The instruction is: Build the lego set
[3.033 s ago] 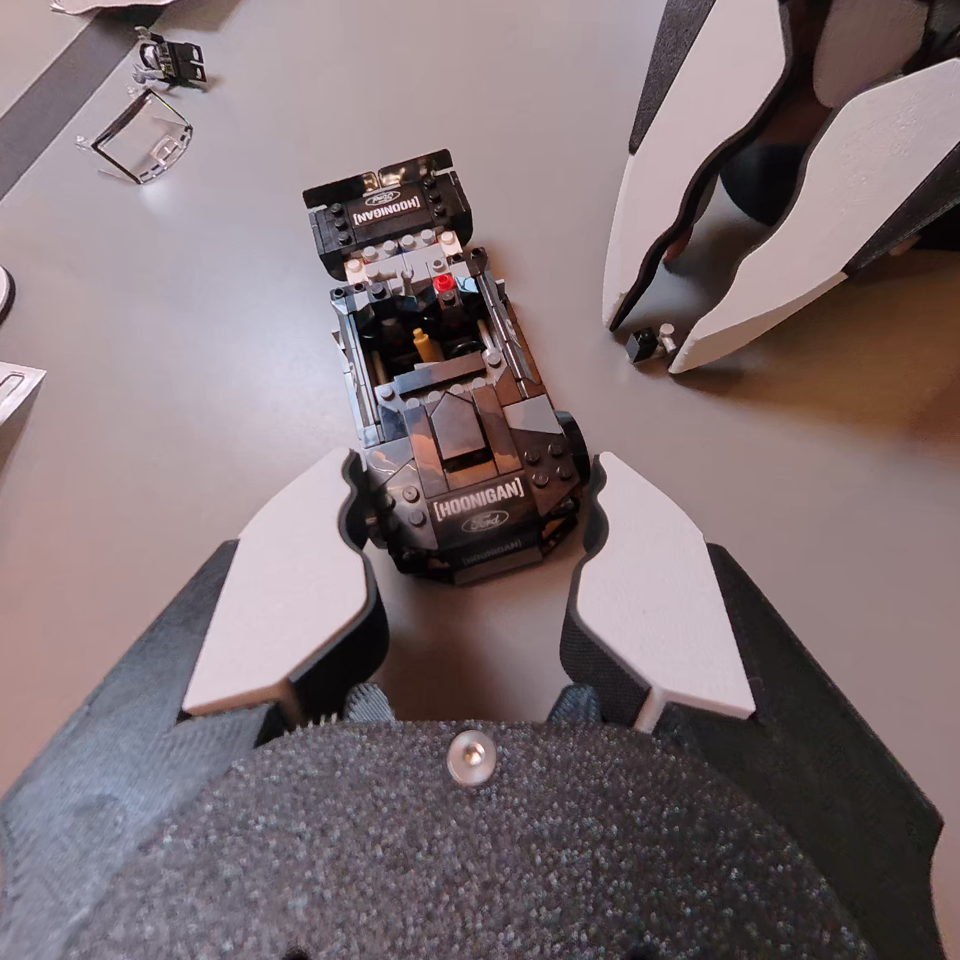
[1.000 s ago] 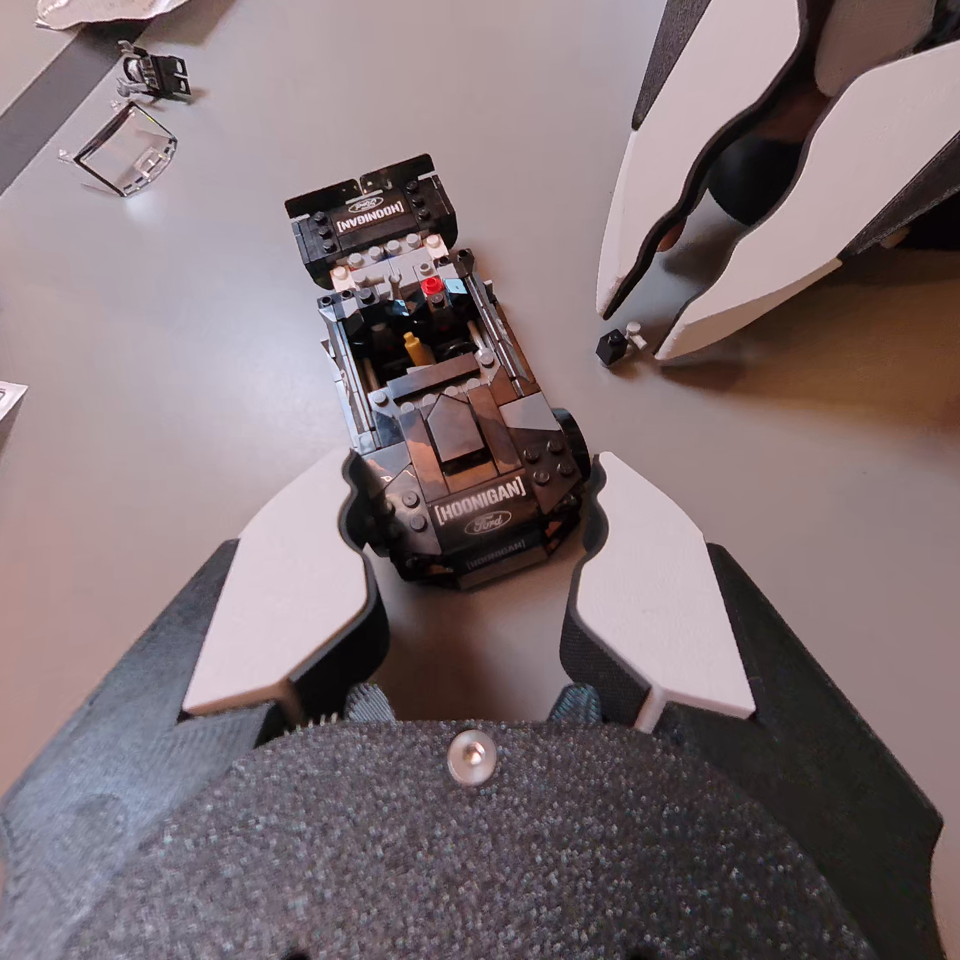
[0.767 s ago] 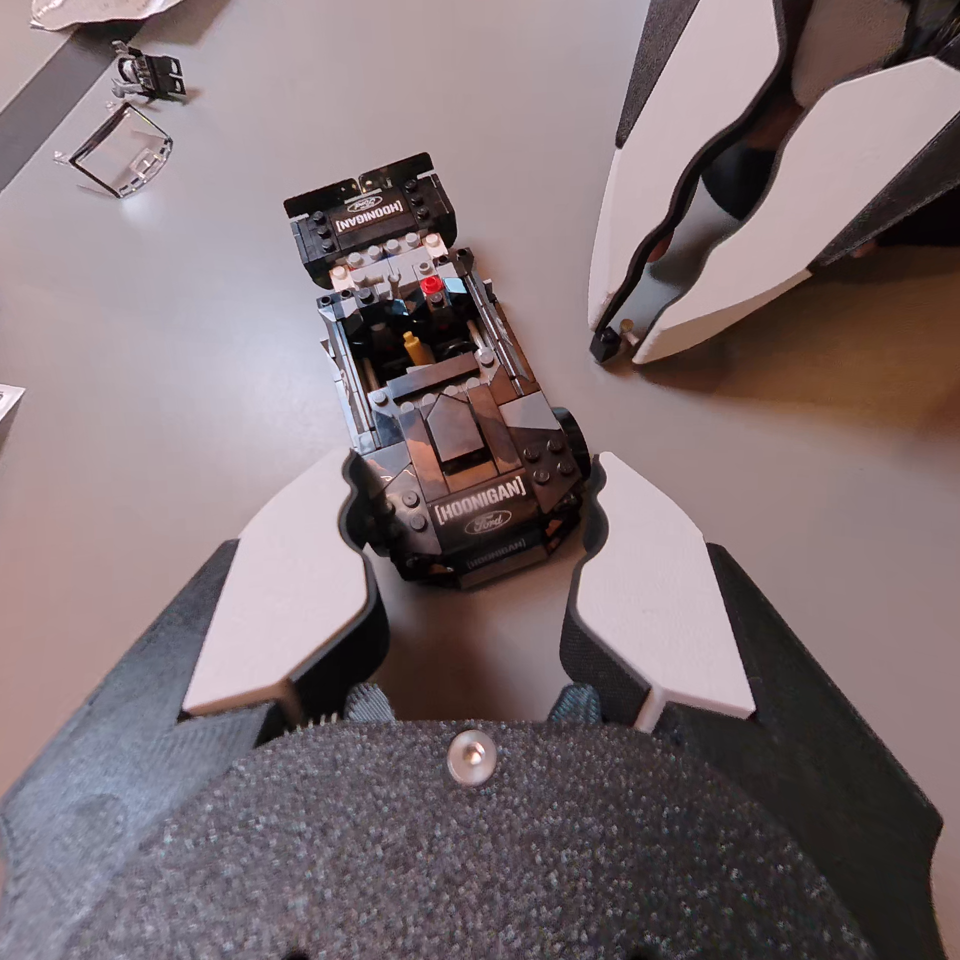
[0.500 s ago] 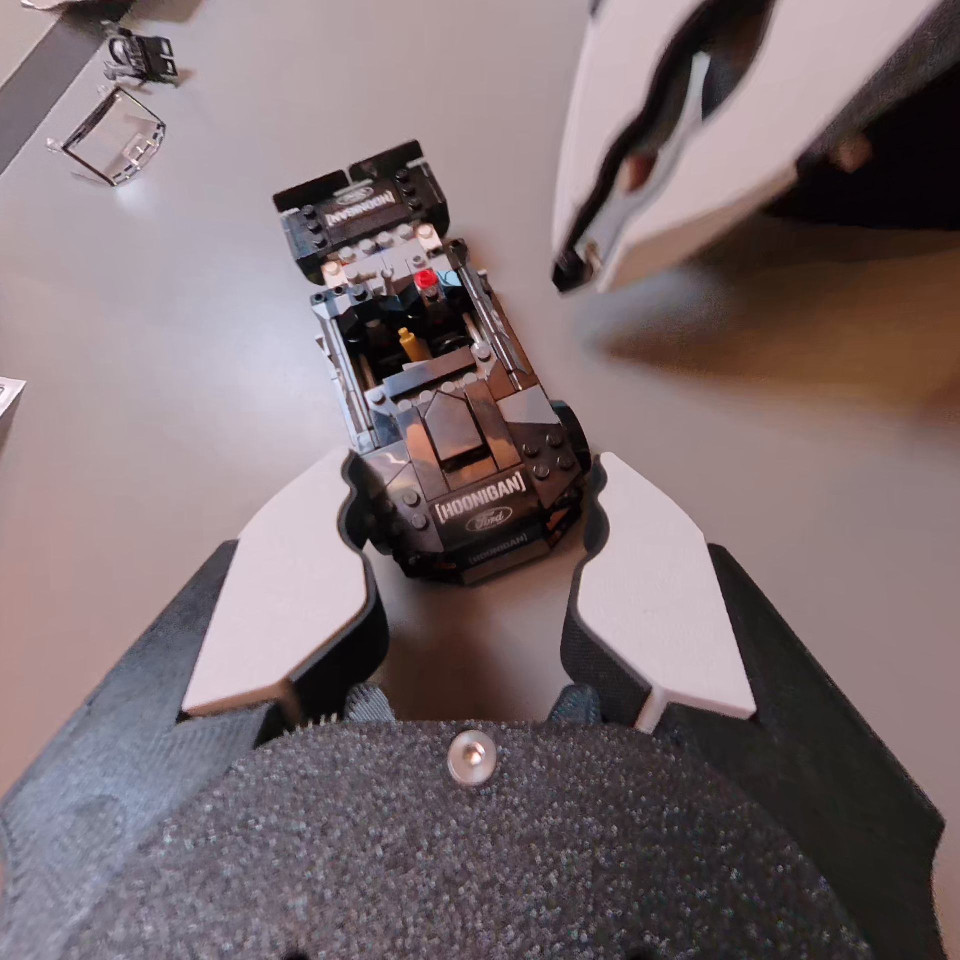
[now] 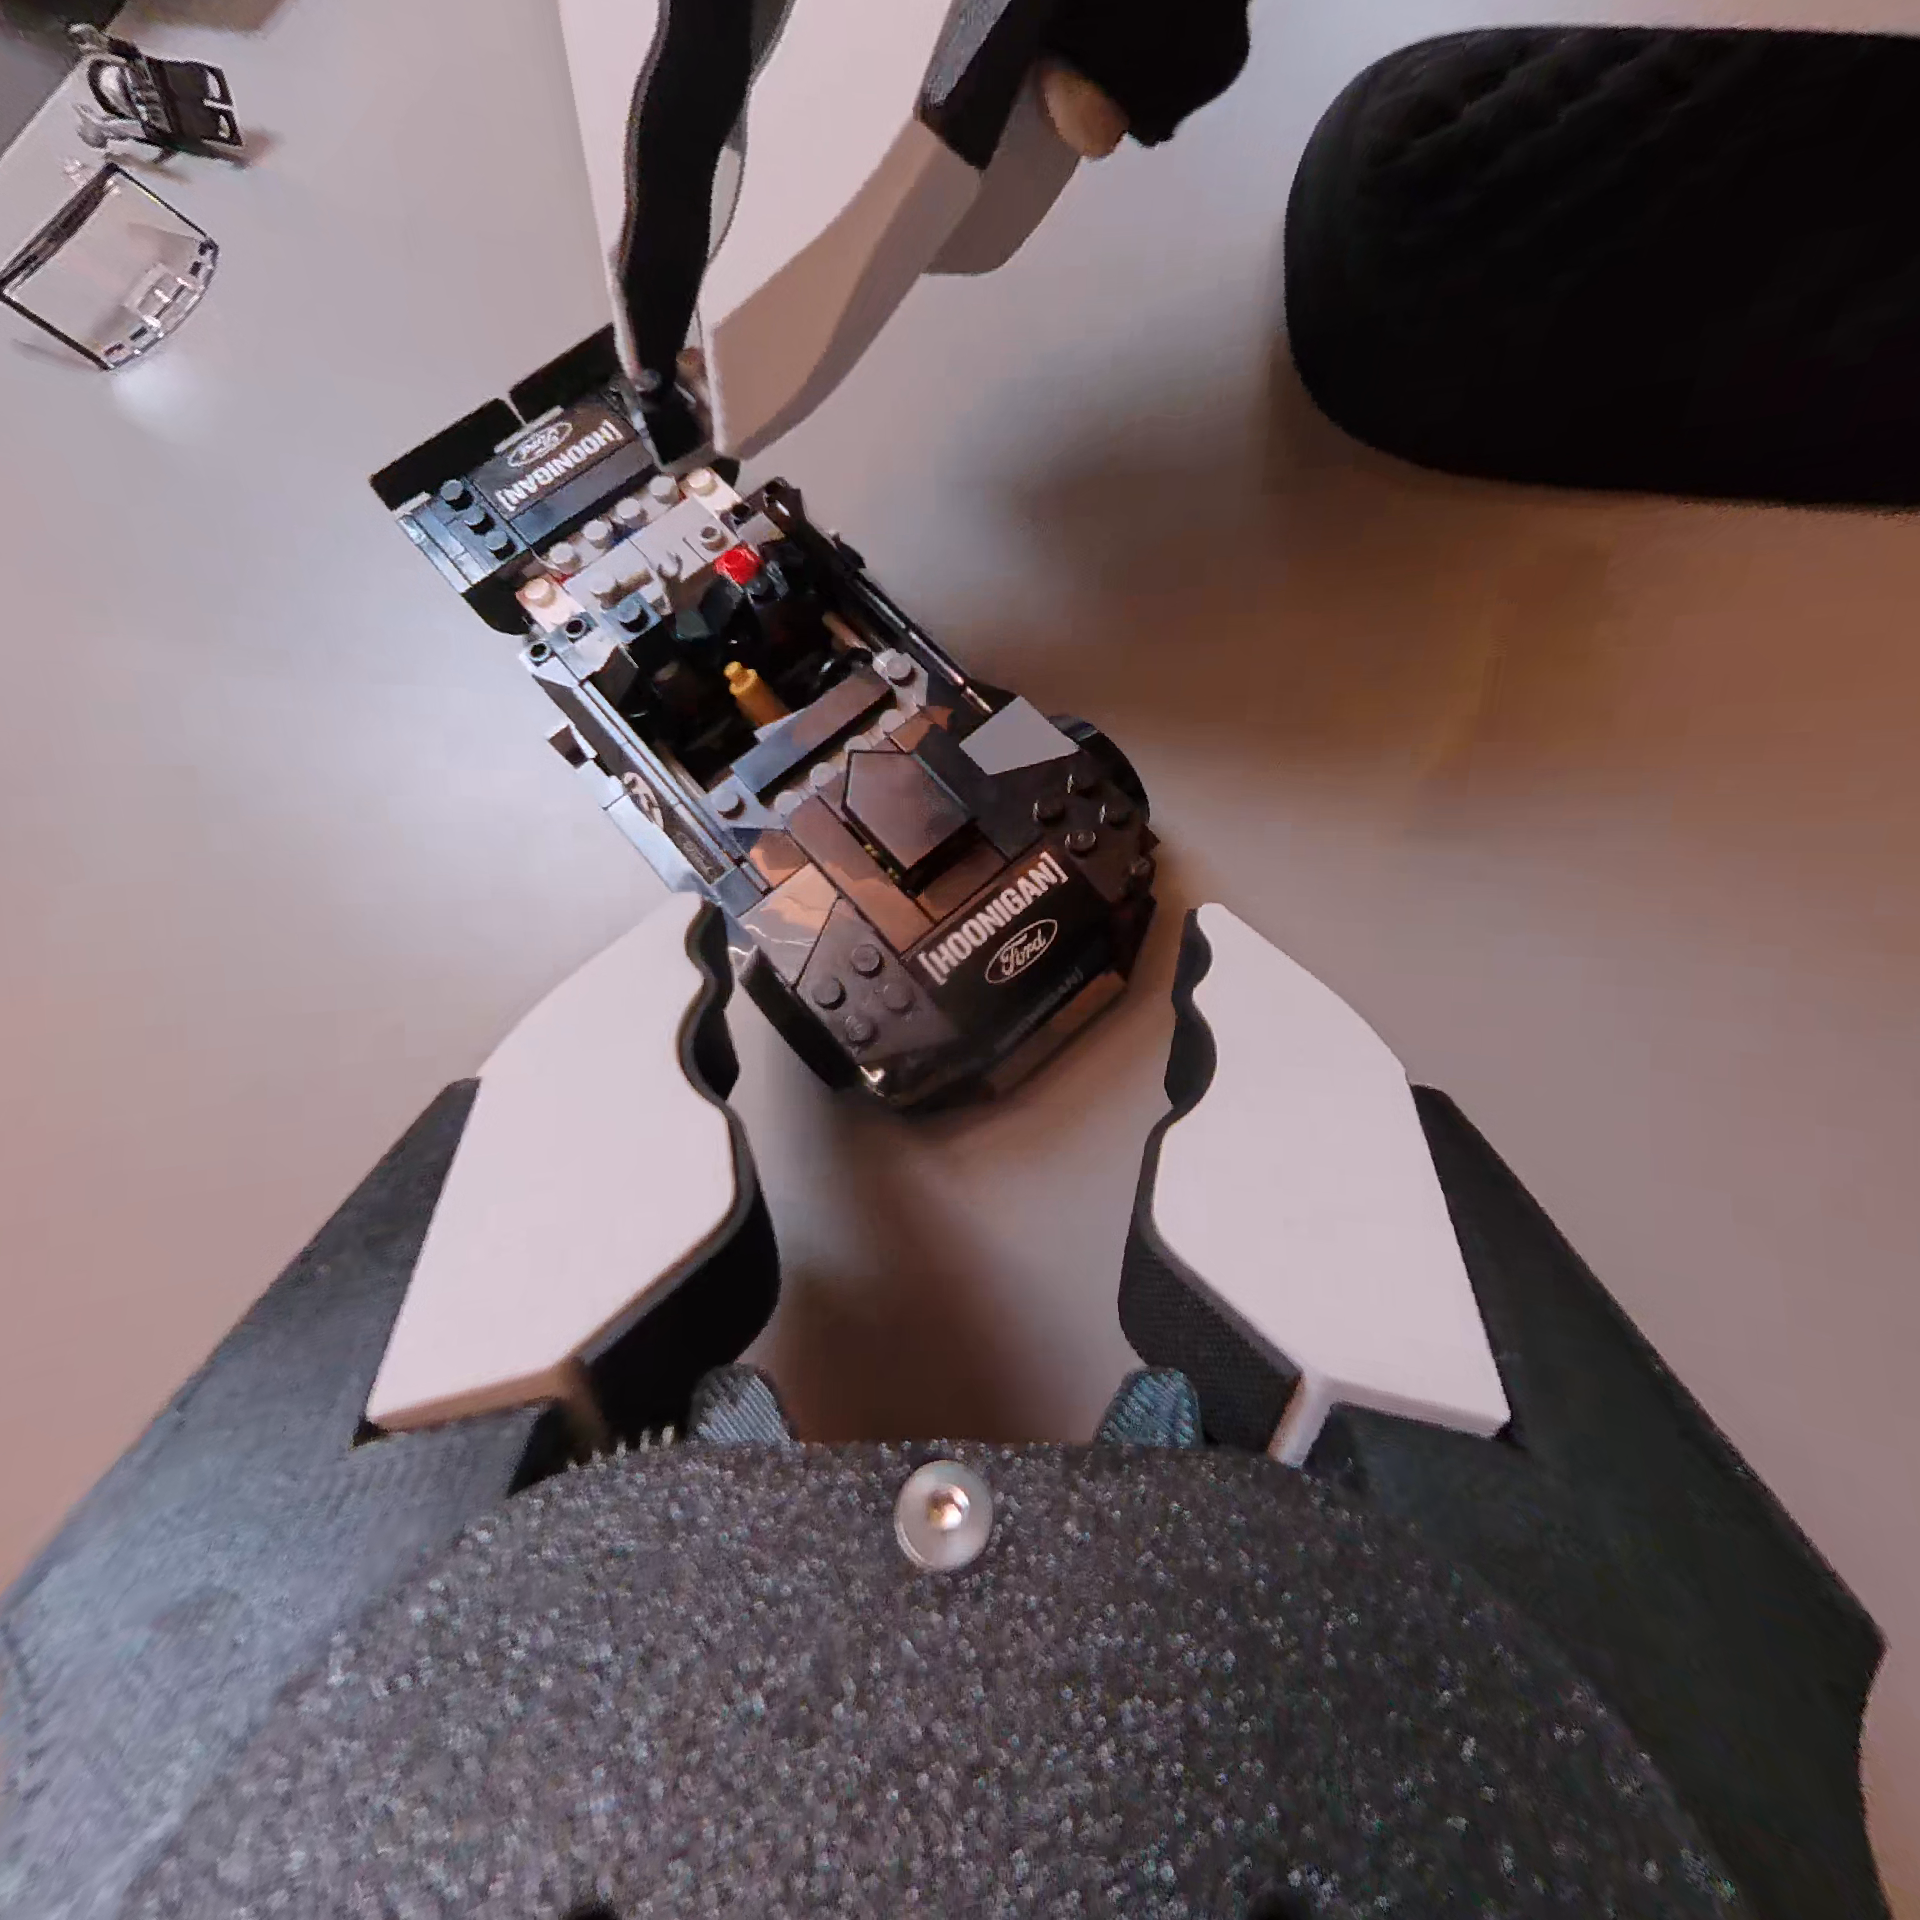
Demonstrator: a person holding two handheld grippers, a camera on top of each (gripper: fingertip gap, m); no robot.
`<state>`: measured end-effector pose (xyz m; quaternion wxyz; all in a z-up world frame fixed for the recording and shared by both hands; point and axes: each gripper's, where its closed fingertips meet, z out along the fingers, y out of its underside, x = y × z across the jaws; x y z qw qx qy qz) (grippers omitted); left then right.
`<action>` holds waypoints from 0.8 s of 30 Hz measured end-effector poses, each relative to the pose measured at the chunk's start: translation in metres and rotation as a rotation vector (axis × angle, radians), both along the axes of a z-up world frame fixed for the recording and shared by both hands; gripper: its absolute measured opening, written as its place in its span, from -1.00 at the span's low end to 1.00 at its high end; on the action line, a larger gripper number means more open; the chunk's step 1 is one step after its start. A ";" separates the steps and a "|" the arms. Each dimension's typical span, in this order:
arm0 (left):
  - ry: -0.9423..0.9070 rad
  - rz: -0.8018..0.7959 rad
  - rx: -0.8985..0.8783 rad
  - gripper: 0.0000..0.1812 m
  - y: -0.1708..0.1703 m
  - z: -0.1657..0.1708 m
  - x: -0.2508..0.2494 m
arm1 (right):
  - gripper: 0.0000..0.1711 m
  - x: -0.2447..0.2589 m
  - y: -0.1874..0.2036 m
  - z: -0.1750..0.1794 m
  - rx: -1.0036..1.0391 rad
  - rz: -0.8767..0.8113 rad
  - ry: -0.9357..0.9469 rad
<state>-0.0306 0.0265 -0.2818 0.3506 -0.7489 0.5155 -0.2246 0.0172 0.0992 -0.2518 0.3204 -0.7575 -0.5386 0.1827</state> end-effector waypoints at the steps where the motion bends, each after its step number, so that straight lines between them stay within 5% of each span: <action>1: -0.007 0.001 -0.004 -0.10 0.000 0.001 0.000 | -0.84 0.000 0.000 -0.001 -0.005 0.016 -0.006; 12: 0.022 0.020 0.020 -0.16 0.017 -0.003 -0.022 | -0.84 -0.001 0.000 0.002 -0.009 0.424 -0.041; 24: -0.044 0.044 -0.011 -0.10 0.026 -0.002 -0.025 | -0.84 0.000 -0.004 -0.006 -0.019 0.558 -0.099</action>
